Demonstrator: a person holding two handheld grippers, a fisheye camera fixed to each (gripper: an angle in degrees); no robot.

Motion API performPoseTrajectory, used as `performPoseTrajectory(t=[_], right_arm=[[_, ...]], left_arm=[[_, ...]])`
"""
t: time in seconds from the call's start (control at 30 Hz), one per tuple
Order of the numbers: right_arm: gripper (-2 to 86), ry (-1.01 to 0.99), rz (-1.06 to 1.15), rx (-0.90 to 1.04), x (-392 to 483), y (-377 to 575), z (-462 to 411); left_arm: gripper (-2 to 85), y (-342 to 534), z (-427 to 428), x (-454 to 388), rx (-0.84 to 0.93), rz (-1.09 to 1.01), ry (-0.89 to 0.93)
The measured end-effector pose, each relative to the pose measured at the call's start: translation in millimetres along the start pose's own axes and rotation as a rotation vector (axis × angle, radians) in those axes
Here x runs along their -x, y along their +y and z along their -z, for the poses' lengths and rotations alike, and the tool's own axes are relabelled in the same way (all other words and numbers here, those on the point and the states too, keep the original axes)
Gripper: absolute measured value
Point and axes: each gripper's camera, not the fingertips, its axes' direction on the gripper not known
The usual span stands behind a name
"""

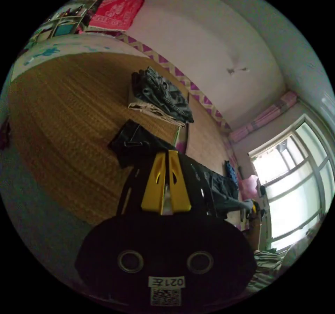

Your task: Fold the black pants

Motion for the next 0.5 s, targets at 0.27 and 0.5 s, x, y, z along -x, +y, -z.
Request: performPoseTrajectory(t=[0.27, 0.5], right_arm=[[5.5, 0.227, -0.144, 0.073, -81, -50, -159], [3.0, 0.268, 0.288, 0.159, -17, 36, -222]], left_arm=[[4.8, -58, -162, 4, 0.17, -0.029, -0.183], [4.9, -22, -179, -31, 0.154, -0.309, -0.205]])
